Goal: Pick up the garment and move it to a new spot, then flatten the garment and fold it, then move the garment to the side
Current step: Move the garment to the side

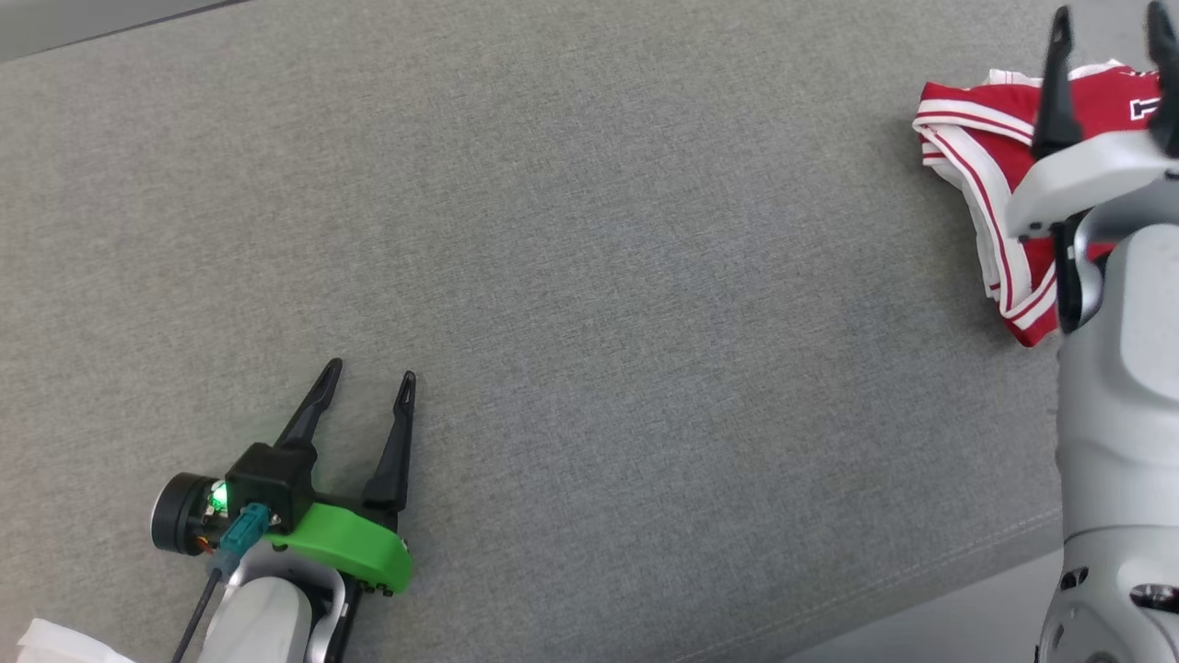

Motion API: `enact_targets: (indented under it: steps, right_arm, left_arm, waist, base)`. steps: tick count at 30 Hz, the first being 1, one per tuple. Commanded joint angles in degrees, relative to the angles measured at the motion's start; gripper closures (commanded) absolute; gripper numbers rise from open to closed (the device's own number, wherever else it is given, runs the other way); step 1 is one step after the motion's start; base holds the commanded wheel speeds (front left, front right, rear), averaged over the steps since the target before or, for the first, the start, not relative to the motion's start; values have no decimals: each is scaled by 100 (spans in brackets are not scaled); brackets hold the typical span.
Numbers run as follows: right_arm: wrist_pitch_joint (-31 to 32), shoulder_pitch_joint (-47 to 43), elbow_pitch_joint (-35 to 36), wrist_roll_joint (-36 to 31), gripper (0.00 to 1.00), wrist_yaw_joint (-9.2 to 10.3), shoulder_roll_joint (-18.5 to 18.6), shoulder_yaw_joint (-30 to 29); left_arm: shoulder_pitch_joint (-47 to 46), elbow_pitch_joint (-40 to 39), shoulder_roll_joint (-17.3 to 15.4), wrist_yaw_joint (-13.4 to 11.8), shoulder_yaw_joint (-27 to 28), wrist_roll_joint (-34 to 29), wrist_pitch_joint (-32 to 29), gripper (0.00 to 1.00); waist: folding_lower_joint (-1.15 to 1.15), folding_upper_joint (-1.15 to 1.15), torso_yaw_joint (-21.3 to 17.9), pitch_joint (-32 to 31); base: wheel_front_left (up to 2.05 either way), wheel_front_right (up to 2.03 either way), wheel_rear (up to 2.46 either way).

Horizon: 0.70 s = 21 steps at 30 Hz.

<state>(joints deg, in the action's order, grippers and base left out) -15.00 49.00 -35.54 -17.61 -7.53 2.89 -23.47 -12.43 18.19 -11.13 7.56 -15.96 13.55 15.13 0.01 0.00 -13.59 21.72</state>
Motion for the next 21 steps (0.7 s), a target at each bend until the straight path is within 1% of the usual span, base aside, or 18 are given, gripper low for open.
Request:
enact_targets:
  steps: [1,6,9,17,21]
  right_arm:
    - [-19,-201,58,214,0,11,12,176]
    - [-20,-738,119,1192,0,10,13,1132]
    - [-21,-1100,227,1596,0,10,18,1485]
    - [-21,-1955,422,2340,0,10,15,1999]
    - [-22,-2316,480,2526,0,10,18,2057]
  left_arm:
    - [16,19,54,-15,75,-35,-5,0]
    - [96,193,225,-15,336,-42,-5,0]
    - [145,271,281,-15,516,-95,-5,0]
    - [346,414,505,-15,1268,-230,-4,0]
    - [469,491,553,-14,1420,-293,-5,0]
  waist:
    - [-1,0,198,-194]
    - [-1,0,548,-490]
    - [-1,0,781,-680]
    - [-1,0,1264,-1148]
    - [-1,0,1415,-1365]
  base:
    - [0,0,0]
    - [0,0,0]
    - [0,0,0]
    - [0,0,0]
    - [0,0,0]
